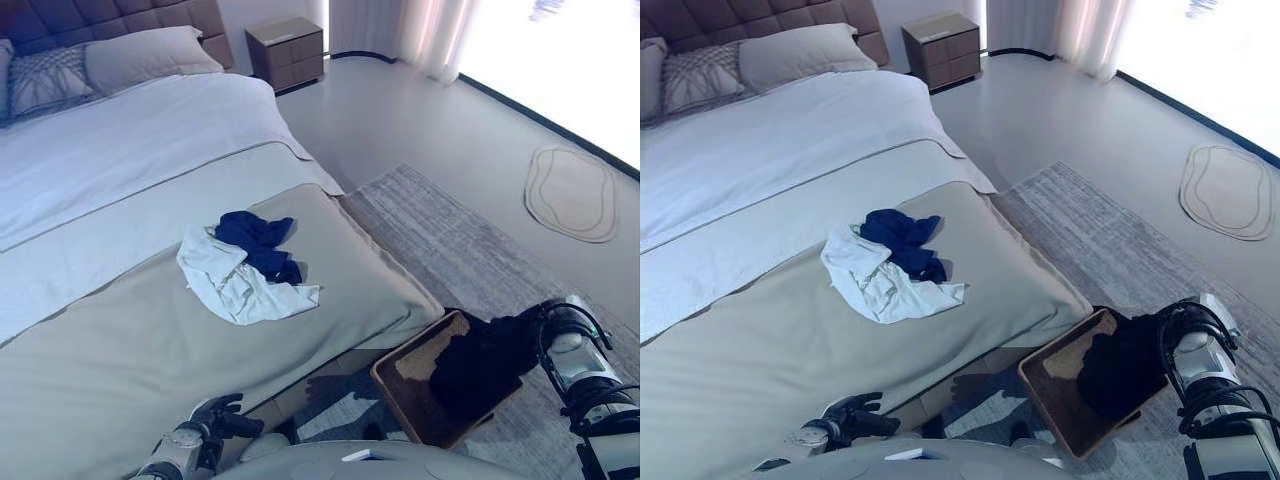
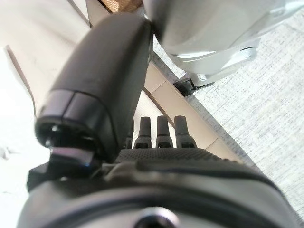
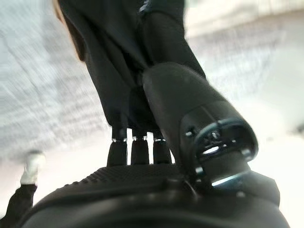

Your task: Pick up the clothes from the bed and place them into the basket

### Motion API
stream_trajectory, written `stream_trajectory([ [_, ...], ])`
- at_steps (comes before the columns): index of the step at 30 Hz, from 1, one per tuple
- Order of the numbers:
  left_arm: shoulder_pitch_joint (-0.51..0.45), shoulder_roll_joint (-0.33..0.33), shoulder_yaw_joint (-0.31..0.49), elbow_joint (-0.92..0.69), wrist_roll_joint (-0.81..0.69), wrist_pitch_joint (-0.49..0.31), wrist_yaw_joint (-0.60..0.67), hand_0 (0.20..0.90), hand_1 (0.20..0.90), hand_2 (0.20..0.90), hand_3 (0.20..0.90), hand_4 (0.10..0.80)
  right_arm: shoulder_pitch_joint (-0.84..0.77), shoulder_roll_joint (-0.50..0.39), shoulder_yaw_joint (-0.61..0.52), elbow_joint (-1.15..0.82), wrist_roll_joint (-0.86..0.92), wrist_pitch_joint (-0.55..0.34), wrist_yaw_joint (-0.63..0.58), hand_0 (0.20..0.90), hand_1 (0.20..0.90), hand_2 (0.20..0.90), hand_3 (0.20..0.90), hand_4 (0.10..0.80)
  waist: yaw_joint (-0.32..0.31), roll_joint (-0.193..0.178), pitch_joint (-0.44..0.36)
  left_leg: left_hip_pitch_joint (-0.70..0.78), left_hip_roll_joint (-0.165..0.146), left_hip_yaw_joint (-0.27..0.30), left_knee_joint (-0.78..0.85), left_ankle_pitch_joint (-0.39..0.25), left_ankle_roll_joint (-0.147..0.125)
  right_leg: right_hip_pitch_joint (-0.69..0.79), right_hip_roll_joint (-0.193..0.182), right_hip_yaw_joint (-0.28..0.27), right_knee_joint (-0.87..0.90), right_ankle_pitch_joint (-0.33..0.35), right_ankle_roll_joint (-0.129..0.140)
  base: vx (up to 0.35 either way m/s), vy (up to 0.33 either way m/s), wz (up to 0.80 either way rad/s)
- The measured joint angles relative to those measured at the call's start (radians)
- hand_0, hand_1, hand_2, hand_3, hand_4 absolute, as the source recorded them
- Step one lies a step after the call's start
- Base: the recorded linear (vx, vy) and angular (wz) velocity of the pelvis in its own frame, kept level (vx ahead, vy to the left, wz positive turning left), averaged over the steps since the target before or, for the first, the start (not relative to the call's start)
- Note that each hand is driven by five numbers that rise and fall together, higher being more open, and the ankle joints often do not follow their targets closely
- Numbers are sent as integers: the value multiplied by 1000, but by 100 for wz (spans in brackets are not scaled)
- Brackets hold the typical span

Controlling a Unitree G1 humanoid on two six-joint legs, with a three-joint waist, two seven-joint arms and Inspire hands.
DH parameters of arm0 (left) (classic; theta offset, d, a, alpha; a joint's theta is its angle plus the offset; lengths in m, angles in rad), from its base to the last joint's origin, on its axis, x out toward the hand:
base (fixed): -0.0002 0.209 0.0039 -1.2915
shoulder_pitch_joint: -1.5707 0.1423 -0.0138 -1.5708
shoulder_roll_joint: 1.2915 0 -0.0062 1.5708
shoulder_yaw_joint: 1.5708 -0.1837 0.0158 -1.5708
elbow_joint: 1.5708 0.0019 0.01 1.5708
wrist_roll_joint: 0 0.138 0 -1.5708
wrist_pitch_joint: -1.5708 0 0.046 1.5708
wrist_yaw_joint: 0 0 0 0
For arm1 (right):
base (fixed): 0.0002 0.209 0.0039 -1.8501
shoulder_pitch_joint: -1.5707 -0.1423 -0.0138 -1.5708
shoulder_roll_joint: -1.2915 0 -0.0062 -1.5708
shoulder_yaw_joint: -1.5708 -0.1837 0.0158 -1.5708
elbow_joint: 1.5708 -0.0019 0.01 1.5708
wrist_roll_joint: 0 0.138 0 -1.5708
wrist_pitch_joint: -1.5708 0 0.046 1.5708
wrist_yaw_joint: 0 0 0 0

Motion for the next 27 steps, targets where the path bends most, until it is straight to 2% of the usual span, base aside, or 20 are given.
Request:
stream_trajectory([
  [2, -1, 0, 0, 0, -2, 0, -1, 900, 900, 900, 900, 800, -1, 0, 13, 7, -4, -1, 20, 900, 900, 900, 900, 800, 11, 0, 1, 0, 0, -2, 0, 0, 0, 2, 0, -2, 0, 0, 0, 18, -10, 8],
  [5, -14, 4, -1, 0, 1, 1, -10, 900, 900, 900, 900, 800, -28, 0, 43, 76, -82, -11, 136, 900, 900, 900, 900, 800, 24, -2, 2, -5, 0, -20, 0, 4, -6, 4, 1, -19, 0, 0, 0, 12, -12, 14],
  [9, -13, 8, 0, 1, 0, 0, -17, 900, 900, 900, 900, 800, -31, -1, 55, 77, -125, -46, 184, 900, 900, 900, 900, 800, 33, -2, 2, -8, 0, -29, 0, 7, -9, 5, 3, -28, 0, 0, 0, 12, 2, 7],
  [12, -16, 9, 0, 0, 0, 0, -17, 900, 900, 900, 900, 800, -38, -3, 60, 77, -191, -64, 264, 900, 900, 900, 900, 800, 45, -3, 3, -9, -1, -34, 0, 9, -12, 7, 4, -32, 0, 0, 0, 1, 24, 3],
  [16, -21, 11, 0, 1, 0, -1, -17, 900, 900, 900, 900, 800, -41, -6, 90, 113, -256, -85, 387, 900, 900, 900, 900, 800, 54, -5, 5, -11, -3, -64, 0, 15, -21, 25, 2, -63, 0, -1, 0, -1, 67, 27],
  [20, -48, 10, -2, -3, 2, -3, -18, 900, 900, 900, 900, 800, -36, -6, 98, 195, -268, -93, 453, 900, 900, 900, 900, 800, 77, -4, 4, -40, -15, -136, 0, 36, -32, 30, 0, -142, -1, -2, -2, -9, 3, 51],
  [21, -51, 9, -3, -2, 2, -4, -18, 900, 900, 900, 900, 800, -36, -6, 99, 218, -267, -94, 455, 900, 900, 900, 900, 800, 97, -2, 3, -51, -21, -157, 0, 40, -30, 34, 0, -167, -1, -7, -9, 3, -18, 52],
  [24, -71, 10, -2, 11, -1, -6, -12, 900, 900, 900, 900, 800, -35, 0, 103, 302, -250, -101, 443, 900, 900, 900, 900, 800, 150, -2, 0, -67, -32, -213, 0, 48, -31, 44, 0, -227, -1, -14, -10, 15, -33, 62],
  [27, -87, 15, 2, 63, -8, -21, 7, 900, 900, 900, 900, 800, -36, 13, 102, 335, -225, -105, 416, 900, 900, 900, 900, 800, 203, -6, -1, -79, -42, -247, 0, 53, -29, 51, -3, -264, -1, -15, -9, 67, 17, 44],
])
